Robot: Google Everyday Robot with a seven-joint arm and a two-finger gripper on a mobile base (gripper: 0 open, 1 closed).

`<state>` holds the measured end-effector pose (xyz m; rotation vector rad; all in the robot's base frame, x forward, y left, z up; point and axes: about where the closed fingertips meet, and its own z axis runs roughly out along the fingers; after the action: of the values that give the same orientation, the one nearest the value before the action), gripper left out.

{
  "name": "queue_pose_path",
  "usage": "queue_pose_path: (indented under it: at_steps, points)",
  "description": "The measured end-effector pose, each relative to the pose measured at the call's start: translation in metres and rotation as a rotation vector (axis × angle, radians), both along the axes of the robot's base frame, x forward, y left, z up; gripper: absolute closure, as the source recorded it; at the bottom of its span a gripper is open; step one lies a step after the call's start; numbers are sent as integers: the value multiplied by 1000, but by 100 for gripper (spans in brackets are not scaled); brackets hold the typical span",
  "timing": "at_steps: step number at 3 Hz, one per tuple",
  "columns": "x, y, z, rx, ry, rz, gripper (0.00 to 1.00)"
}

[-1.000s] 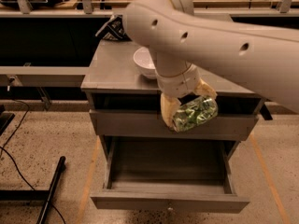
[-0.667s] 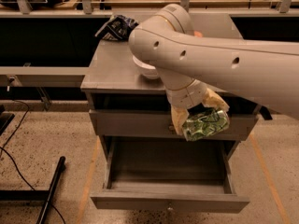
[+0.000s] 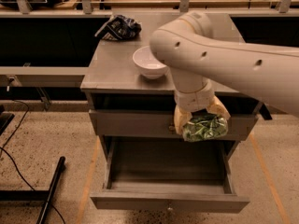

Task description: Place green can into middle drawer

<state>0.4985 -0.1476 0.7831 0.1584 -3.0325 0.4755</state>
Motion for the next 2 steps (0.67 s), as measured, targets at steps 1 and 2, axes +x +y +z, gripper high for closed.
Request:
queue_pose_path:
  at_steps: [1, 2]
  points:
    - [-1, -14, -29, 208, -38, -90, 100]
    - [0, -29, -42, 368, -108, -199, 100]
